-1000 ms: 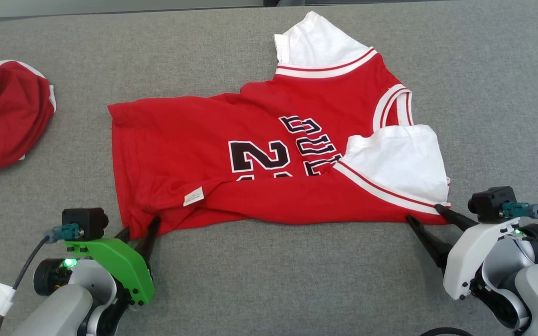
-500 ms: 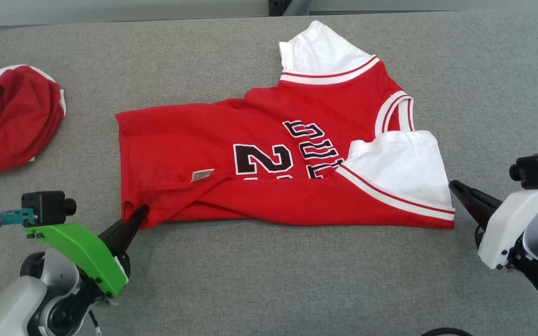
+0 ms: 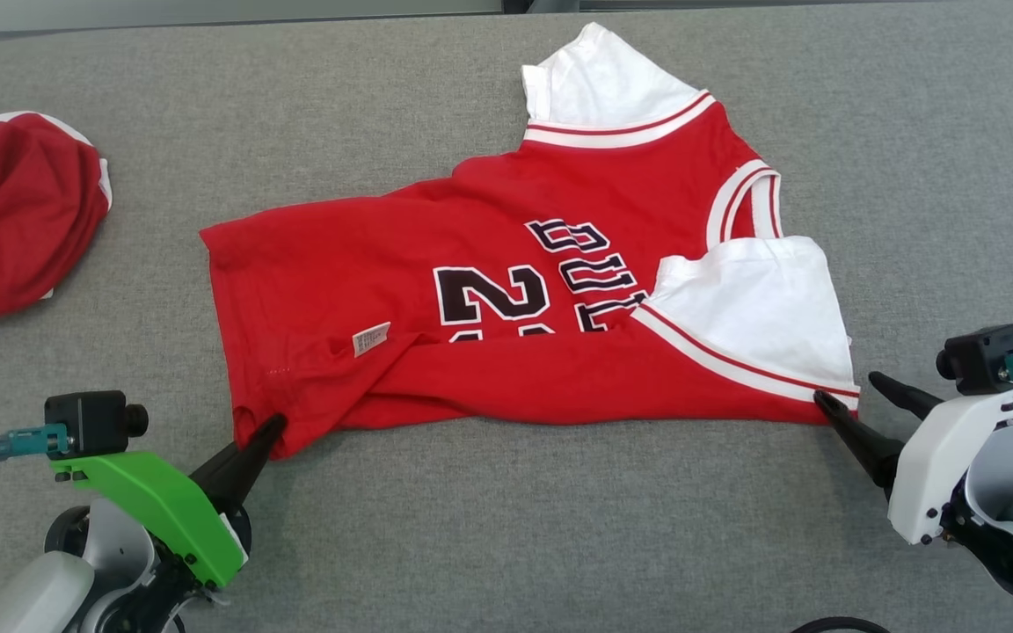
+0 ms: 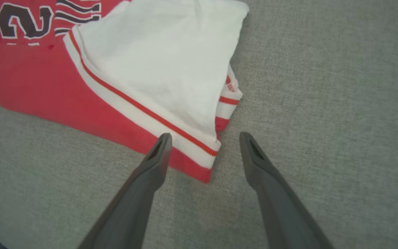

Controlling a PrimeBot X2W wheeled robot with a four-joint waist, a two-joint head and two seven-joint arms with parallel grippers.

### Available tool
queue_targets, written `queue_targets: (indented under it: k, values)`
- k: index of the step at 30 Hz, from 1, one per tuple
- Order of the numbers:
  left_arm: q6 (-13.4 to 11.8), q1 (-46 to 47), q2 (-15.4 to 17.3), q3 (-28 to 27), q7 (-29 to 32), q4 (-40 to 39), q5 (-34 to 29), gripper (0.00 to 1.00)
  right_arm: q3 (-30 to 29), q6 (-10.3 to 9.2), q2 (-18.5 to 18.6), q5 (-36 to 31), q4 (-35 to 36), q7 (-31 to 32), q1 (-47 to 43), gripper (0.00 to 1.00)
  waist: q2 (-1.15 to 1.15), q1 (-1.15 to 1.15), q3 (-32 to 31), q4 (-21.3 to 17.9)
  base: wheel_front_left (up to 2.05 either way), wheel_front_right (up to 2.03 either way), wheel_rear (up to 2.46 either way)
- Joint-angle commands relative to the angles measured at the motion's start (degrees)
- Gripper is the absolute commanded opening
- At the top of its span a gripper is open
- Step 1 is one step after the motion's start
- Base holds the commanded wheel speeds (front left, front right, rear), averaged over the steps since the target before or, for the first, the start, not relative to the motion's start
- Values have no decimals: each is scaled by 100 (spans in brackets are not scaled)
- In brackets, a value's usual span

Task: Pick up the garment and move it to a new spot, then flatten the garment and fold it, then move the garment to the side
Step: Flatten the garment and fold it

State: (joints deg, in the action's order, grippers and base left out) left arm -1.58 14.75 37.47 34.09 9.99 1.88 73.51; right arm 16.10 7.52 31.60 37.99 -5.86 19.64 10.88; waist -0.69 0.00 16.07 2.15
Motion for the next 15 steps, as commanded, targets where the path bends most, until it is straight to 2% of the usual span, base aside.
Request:
queue_targets:
  k: [1, 6, 7, 8, 9, 12, 15]
  values:
    - [-21, -12, 20, 9, -21, -22, -76, 0, 19, -6, -42, -69, -49, -29, 59, 100, 69, 0, 4, 8, 0, 0, 0]
    - [-87, 0, 84, 27, -95, -13, -215, 0, 7, -6, -120, -132, -94, -144, 87, 100, 69, 0, -36, 17, 0, 0, 0]
    - [-149, -15, 87, 15, -185, 8, -305, 34, -16, -6, -116, -187, -100, -186, 80, 100, 69, 0, -59, 16, 0, 0, 0]
    - [-207, -43, 86, 23, -264, 18, -416, 95, -36, -6, -111, -241, -101, -234, 58, 100, 69, 0, -93, 11, 0, 0, 0]
    - [-267, -88, 92, 41, -345, 25, -516, 100, -63, -6, -115, -291, -87, -293, 22, 100, 69, 0, -139, 1, 0, 0, 0]
    - [-379, -200, 95, 45, -573, 2, -690, 100, -150, -6, -152, -403, -30, -448, -94, 100, 69, 0, -261, -15, 0, 0, 0]
    - [-607, -422, 80, -36, -1100, -163, -976, 100, -332, -6, -221, -650, 142, -787, -321, 100, 69, 0, -530, -47, 0, 0, 0]
